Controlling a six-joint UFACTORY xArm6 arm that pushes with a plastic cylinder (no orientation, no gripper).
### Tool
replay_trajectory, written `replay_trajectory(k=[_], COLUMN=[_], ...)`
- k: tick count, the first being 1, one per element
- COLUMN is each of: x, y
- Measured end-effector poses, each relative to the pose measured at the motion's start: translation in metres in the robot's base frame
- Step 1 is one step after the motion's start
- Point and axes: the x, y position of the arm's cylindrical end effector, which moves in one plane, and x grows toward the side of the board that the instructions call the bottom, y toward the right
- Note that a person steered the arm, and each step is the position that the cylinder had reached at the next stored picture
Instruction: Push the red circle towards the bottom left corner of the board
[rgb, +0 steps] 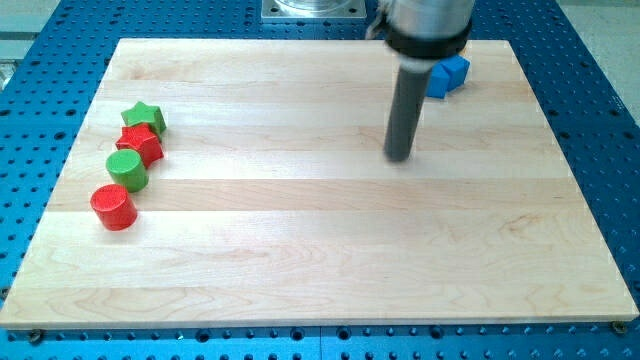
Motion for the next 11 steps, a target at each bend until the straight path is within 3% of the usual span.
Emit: replay_trajectory(k=[1, 2, 5, 6, 7, 8, 11], x=[0.068, 0.096, 0.084, 0.023, 0.012, 0.016, 0.035], y=[-0.018, -0.022, -0.027, -0.088, -0.184, -0.238, -0.298])
